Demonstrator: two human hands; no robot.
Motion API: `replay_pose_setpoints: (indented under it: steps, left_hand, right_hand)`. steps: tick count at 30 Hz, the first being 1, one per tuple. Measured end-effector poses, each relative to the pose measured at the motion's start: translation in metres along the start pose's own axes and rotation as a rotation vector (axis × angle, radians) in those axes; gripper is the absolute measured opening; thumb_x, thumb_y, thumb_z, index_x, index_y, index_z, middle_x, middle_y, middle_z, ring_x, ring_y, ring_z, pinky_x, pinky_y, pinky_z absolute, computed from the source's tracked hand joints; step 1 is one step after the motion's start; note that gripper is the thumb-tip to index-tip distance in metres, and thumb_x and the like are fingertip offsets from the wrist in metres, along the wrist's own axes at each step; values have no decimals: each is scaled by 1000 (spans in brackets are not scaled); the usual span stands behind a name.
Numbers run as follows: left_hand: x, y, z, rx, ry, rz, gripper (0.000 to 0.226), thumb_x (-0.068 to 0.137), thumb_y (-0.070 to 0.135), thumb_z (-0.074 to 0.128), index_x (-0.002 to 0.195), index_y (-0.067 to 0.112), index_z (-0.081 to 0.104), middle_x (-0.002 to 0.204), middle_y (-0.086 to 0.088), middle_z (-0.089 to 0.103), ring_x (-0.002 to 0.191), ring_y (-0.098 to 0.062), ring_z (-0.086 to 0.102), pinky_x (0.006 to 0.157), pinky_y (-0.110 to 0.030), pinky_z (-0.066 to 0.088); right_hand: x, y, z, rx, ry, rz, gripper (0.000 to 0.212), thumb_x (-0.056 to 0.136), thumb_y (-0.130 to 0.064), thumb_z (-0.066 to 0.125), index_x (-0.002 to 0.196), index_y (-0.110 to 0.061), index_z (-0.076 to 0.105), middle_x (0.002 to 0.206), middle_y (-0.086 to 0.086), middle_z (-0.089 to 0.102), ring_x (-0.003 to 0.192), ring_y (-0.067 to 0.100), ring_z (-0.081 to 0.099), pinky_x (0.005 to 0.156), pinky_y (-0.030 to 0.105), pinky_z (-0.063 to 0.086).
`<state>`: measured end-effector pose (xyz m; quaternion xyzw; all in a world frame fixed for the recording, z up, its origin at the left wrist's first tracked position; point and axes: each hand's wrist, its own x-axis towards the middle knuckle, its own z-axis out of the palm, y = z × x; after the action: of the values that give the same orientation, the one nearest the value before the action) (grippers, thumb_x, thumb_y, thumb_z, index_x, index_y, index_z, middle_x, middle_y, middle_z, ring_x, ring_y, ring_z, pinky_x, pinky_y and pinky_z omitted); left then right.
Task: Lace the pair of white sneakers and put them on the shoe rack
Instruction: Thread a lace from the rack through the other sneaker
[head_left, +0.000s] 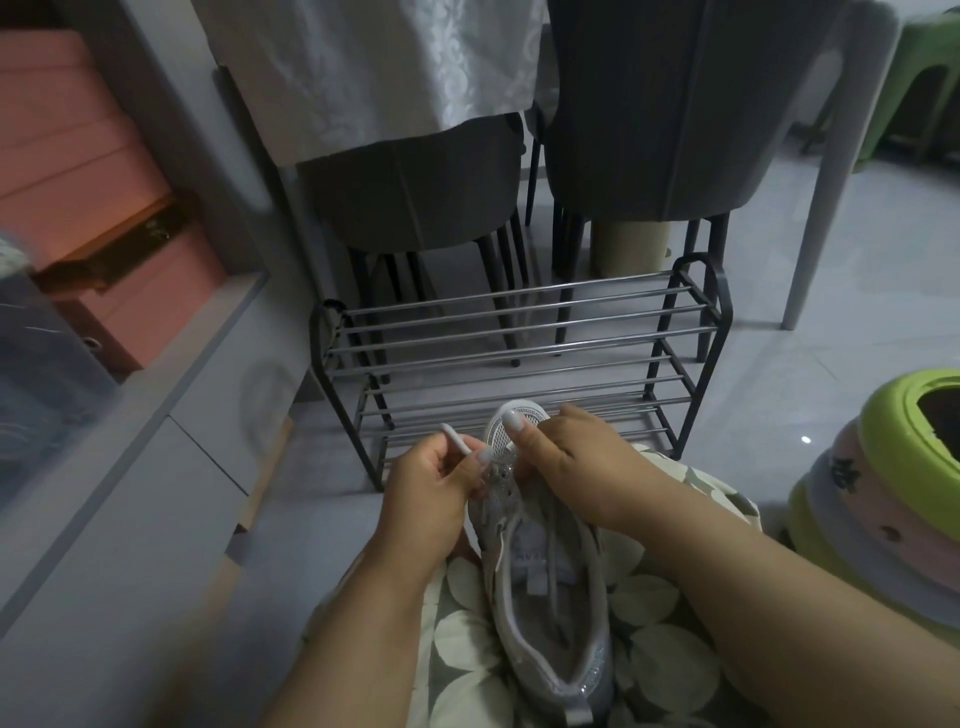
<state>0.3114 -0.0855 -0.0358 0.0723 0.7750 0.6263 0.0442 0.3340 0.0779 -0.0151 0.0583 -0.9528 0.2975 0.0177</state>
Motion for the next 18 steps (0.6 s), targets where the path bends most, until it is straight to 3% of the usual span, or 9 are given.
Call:
replay_pose_setpoints:
  steps: [3,6,9,15,18]
  left_hand:
    - [0,-1,1,59,-14,15,8,90,14,64,83,17,66,65,5,66,60,-5,60,65,-28,54]
    - [-1,-1,2,159,-12,43,9,90,18,64,82,21,65,68,6,67,63,-5,63,63,-23,51]
    - [3,-3,2,246,19,63,7,89,21,66,83,20,66,72,4,68,69,-11,65,70,-32,55]
    - [1,-2,2,320,33,91,10,90,23,65,81,27,63,75,5,68,72,-10,64,71,-31,54]
    - [0,-1,2,360,36,103,13,90,23,64,79,30,61,78,7,68,74,-6,64,69,-25,52]
  right_hand:
    - [1,2,1,48,-26,35,106,75,-80,-8,77,-10,71,81,7,66,92,15,47,93,38,39]
    - [-4,-2,-4,163,-53,54,89,80,-72,4,81,-18,74,89,4,65,99,14,46,100,38,34]
    - [-7,-1,-7,260,-55,87,79,81,-66,9,81,-22,75,94,0,63,105,13,47,104,39,32]
    - [-2,8,1,336,-51,114,77,86,-73,14,76,-27,75,97,1,67,104,14,54,100,42,39]
    - [-5,6,0,313,-41,95,71,94,-61,18,81,-22,75,94,0,67,101,13,54,98,40,40]
